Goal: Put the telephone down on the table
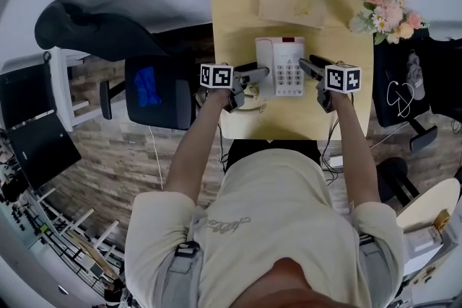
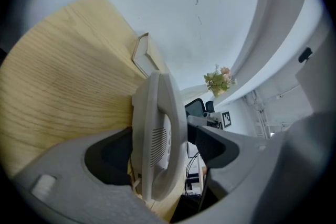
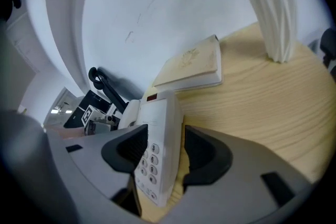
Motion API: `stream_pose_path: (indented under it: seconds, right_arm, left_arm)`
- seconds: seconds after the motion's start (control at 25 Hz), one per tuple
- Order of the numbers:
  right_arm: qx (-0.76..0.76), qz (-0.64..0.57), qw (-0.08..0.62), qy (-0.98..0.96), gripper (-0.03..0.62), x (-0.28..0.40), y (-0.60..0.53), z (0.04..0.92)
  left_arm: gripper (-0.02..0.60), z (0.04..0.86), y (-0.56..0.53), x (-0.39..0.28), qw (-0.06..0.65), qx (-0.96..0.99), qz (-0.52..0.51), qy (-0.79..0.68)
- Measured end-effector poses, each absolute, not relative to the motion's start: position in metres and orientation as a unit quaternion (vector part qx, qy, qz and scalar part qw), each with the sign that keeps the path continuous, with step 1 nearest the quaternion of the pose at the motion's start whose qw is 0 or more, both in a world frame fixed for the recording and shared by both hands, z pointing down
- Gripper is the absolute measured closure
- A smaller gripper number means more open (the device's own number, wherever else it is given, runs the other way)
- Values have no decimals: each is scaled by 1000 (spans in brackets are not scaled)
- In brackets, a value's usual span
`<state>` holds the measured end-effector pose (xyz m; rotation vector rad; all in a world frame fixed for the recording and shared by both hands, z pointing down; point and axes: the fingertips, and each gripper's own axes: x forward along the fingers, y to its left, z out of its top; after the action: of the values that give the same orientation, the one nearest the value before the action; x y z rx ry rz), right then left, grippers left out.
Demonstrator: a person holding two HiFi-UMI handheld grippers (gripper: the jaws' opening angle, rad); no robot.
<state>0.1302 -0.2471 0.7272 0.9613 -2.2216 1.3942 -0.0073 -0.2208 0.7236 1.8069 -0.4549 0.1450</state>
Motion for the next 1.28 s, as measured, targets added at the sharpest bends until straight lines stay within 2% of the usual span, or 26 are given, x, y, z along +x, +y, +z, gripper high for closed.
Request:
stream_pose_path:
  seconds: [0.12,0.28,0.44,0.48,0.52,0.6,0.64,1.0,1.28]
  right_arm:
    - [364,455,177,-793,385,139,-236,705]
    - [366,423,166,-812,405,136,-213,665]
    - [372,380,172,-829,455,127,-193,631]
    - [383,363,178,-831,472,127,-191,625]
    - [397,343,185,-831,509,128,-189,620]
    - [419,312,188,-832,592,127,-186,610]
    - [424,305,181,-834,592,126,-185,603]
    - [448,191,116,-866,594,118,-187,489]
    - [435,141,78,-886,594,110,-183,413]
  left_arm:
    - [193,706,-222,-23,575,784,37,-230]
    - [193,669,-210,-39,511,817,41,-263]
    - [204,612,-195,-39,442,854,38,-271]
    - [231,598,-192,-39,425,862,34,-275]
    - [344,586,-189,-40,407,868,33,-281]
    - [501,567,-188,-44,367,879,39,-302]
    - [551,558,-189,-46,346,884,44,-311]
    - [565,495,-198,-50,256,902,96,-335]
    - [565,415,-209,-52,157,920,69,-352]
